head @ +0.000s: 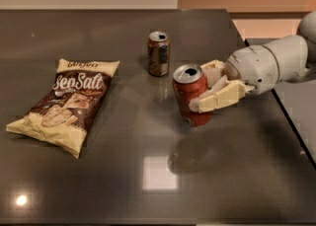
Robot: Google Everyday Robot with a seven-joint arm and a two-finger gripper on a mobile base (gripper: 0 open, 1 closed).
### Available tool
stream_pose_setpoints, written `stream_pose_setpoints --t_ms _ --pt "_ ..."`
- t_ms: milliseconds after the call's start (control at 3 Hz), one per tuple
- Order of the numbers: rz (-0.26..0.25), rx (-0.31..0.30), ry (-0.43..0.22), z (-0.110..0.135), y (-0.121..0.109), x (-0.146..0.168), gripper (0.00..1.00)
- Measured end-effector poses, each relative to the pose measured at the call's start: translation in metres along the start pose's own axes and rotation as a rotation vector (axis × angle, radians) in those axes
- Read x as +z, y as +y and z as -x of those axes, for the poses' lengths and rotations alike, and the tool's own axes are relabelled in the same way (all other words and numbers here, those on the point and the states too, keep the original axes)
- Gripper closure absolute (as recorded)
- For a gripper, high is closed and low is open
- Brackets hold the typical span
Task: Place coke can upright
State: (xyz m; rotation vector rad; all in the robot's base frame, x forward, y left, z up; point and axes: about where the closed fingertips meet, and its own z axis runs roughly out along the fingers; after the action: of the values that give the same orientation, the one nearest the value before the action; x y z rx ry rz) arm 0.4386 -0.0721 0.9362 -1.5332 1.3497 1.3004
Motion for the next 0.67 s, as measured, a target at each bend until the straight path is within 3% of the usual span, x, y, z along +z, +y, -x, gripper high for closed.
stream_pose_setpoints --t_ms 667 --pt "-0.021 -0.014 -0.035 -0.0208 -0.0085 -0.0017 1.0"
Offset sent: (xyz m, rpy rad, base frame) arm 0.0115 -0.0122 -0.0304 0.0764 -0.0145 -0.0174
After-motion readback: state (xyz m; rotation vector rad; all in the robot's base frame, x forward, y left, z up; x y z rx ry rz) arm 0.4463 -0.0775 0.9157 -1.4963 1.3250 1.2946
